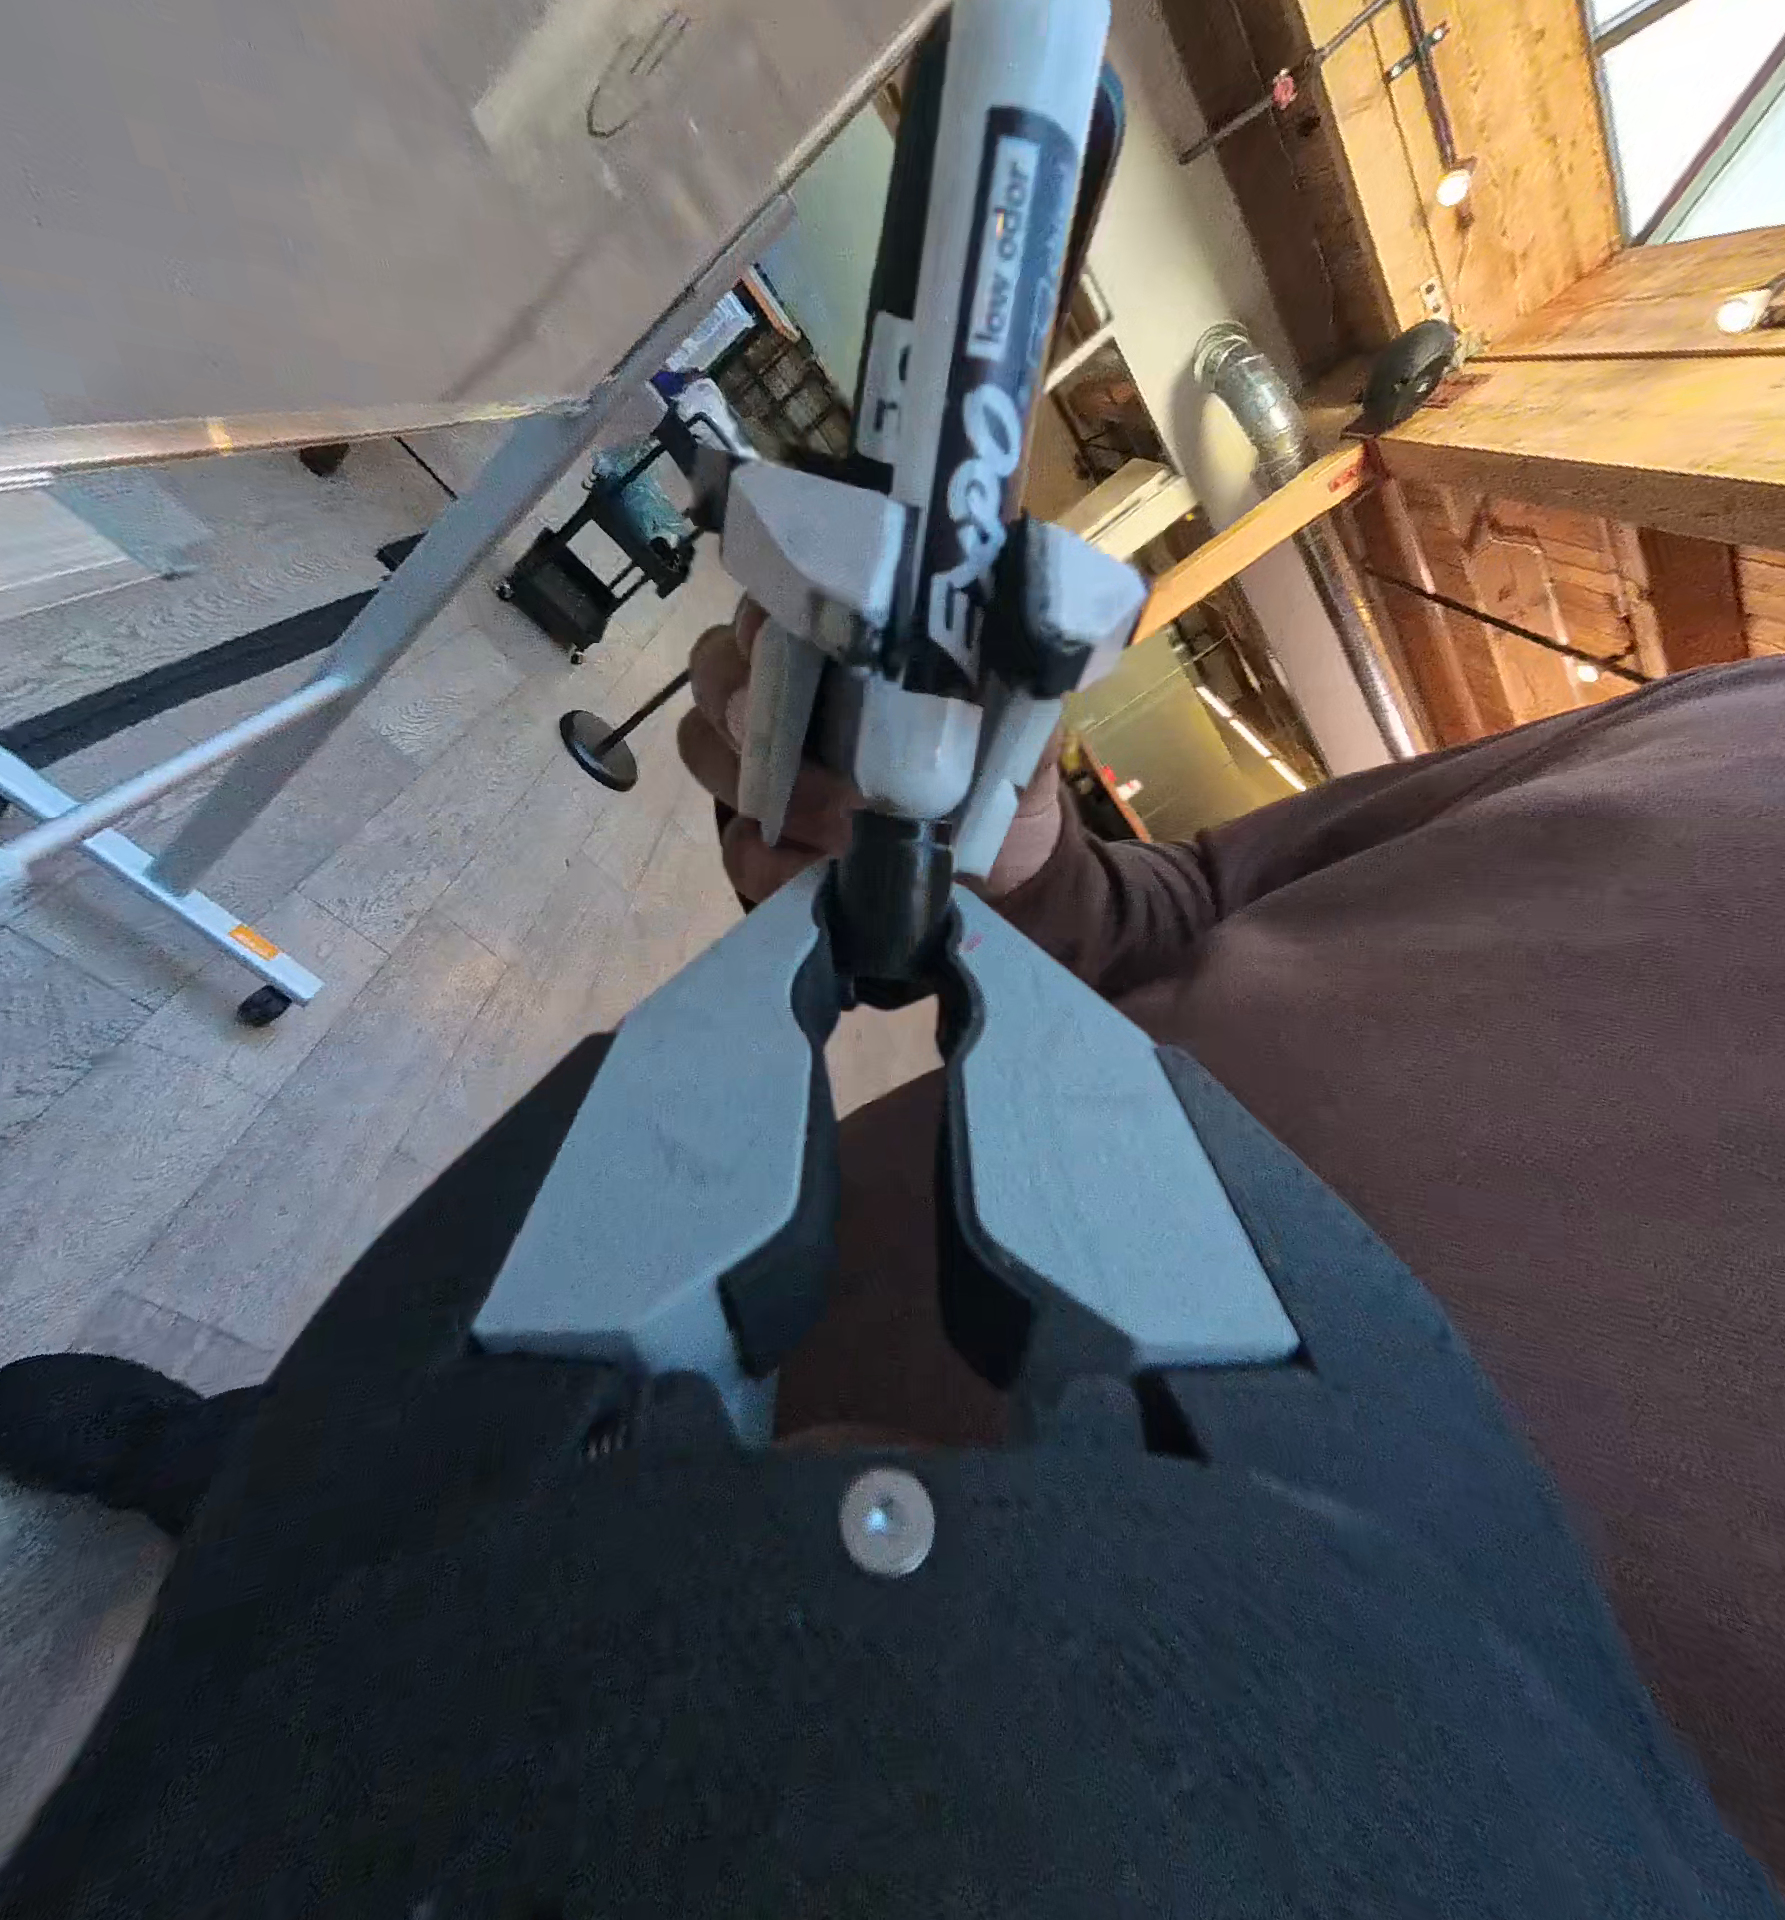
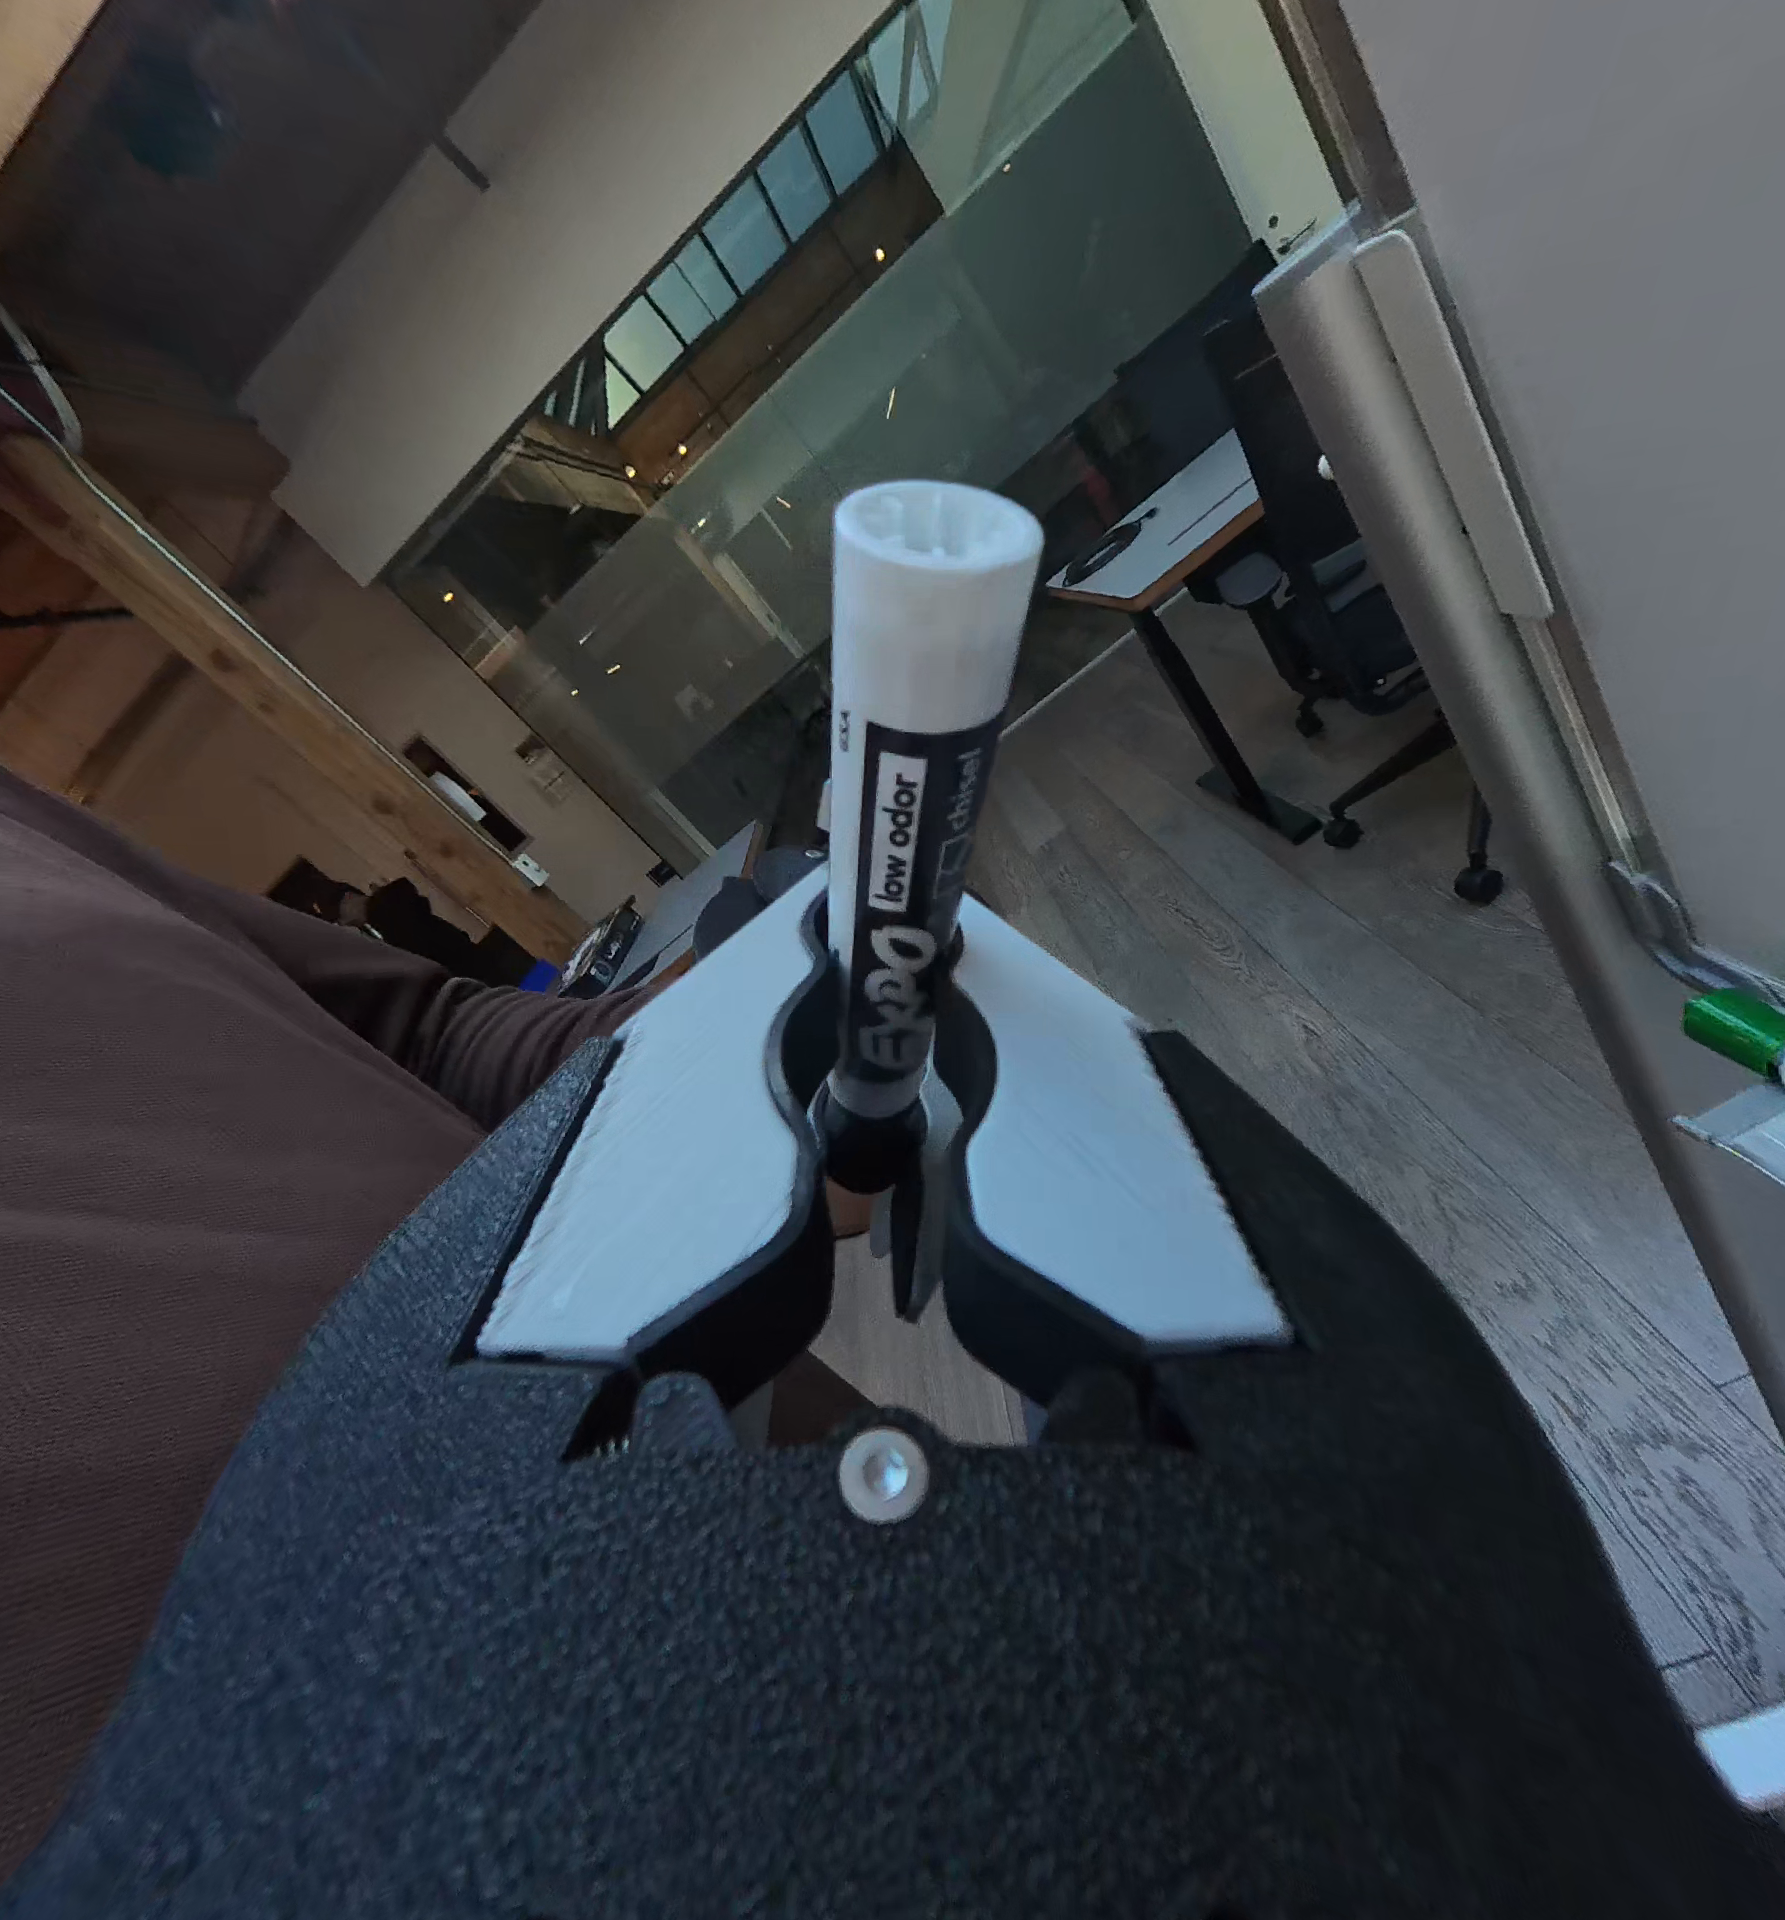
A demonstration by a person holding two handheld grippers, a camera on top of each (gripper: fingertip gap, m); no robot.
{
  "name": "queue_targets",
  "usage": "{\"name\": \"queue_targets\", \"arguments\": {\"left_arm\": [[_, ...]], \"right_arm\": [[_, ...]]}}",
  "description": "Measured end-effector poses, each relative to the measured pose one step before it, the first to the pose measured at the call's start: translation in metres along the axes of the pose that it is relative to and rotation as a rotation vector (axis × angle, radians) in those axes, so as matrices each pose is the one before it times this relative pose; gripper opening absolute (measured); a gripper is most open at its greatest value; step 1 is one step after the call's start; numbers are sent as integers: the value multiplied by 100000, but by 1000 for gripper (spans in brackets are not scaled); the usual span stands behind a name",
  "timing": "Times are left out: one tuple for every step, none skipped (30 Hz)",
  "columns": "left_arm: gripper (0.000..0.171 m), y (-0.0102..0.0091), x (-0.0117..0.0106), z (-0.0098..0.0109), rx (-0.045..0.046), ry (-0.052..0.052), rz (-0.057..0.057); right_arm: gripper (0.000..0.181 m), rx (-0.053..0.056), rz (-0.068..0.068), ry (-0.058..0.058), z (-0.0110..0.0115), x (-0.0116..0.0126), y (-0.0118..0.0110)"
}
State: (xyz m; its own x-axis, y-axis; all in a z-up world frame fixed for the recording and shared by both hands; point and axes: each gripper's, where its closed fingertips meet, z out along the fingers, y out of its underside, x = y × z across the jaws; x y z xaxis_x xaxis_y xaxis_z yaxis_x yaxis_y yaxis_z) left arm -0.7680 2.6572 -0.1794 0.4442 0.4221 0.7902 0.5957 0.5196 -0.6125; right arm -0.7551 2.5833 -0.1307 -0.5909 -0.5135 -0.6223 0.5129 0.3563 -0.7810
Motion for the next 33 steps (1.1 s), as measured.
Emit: {"name": "queue_targets", "arguments": {"left_arm": [[12,-67,-1191,-221,-927,-12428,9215],[12,235,-1616,-232,-4959,-19753,19748],[12,527,-1359,-30,-8154,-20923,23646],[12,292,-900,91,-6378,-18922,21144],[12,32,-562,55,-3000,-14574,16072],[12,73,-316,39,-447,-7854,8211],[12,126,-93,56,940,-2449,1745],[12,-33,102,-17,1263,-69,-545],[12,-105,301,-52,1496,3677,-4333],[11,-348,677,-102,2314,10942,-12620],[11,-592,1025,-247,4041,16751,-16680],[11,-593,1058,-375,4415,17974,-17715],[11,-239,986,-254,2120,16937,-17568],[11,-71,898,-129,2066,14859,-13721],[11,-177,641,-44,3419,11279,-10780],[11,-107,423,89,2889,8170,-8160],[11,115,-240,93,1063,2025,-4884],[11,-6,-1102,-35,683,-7946,3739],[12,188,-1406,-22,-2023,-13789,11246],[12,513,-1065,148,-5239,-13752,14238],[12,568,-796,256,-5772,-12374,12827],[11,357,-604,208,-3961,-10880,11798],[3,434,-624,141,-4065,-10592,12267],[0,428,-592,95,-3717,-10060,13309],[0,420,-322,183,-3515,-6914,10125],[0,438,65,292,-2995,-2118,5030],[0,216,441,229,-1306,2979,-30],[0,170,216,141,-95,3537,-3888],[0,-123,203,-57,1906,4119,-5383],[0,-367,355,-188,3218,5731,-6666],[9,-494,575,-207,3749,7675,-7431],[19,-500,503,-204,3183,7653,-8766],[24,-354,231,-222,2241,5884,-8515]], "right_arm": [[9,-700,233,2246,-159,485,249],[9,233,1354,1946,-143,498,282],[9,1857,1724,847,-113,282,96],[9,2298,1388,432,-154,98,-134],[9,1570,1394,89,-150,11,-160],[9,645,1423,457,-86,95,-3],[9,373,1488,374,-37,125,79],[9,446,1781,-672,-36,60,65],[9,576,1638,-1388,-113,-1,-8],[9,727,880,-1345,-175,-71,-68],[9,345,-258,-1823,-152,-293,-100],[9,-642,-1493,-1556,-36,-415,-28],[9,-1555,-2522,-27,115,-299,87],[9,-1343,-2330,128,231,-278,34],[9,-657,-1619,86,209,-185,-55],[9,-720,-1307,623,164,35,11],[9,-963,-1142,1650,45,288,164],[9,-533,-572,2398,-118,526,228],[8,-57,182,1893,-219,526,289],[9,444,257,849,-209,325,301],[9,956,-56,575,-214,187,200],[9,1196,-233,164,-205,102,67],[9,609,275,228,-177,137,73],[9,-403,199,701,-114,232,162],[9,-977,-1073,596,-51,151,234],[9,-1858,-2351,878,9,101,312],[8,-2124,-3039,931,44,34,321],[9,-1003,-2923,694,41,-74,138],[8,142,-1970,-153,19,-178,-85],[9,451,-739,-253,-26,-116,-178],[8,464,-307,736,-55,120,-144],[9,746,-333,868,-72,210,-120],[9,1233,499,116,-100,147,-156]]}}
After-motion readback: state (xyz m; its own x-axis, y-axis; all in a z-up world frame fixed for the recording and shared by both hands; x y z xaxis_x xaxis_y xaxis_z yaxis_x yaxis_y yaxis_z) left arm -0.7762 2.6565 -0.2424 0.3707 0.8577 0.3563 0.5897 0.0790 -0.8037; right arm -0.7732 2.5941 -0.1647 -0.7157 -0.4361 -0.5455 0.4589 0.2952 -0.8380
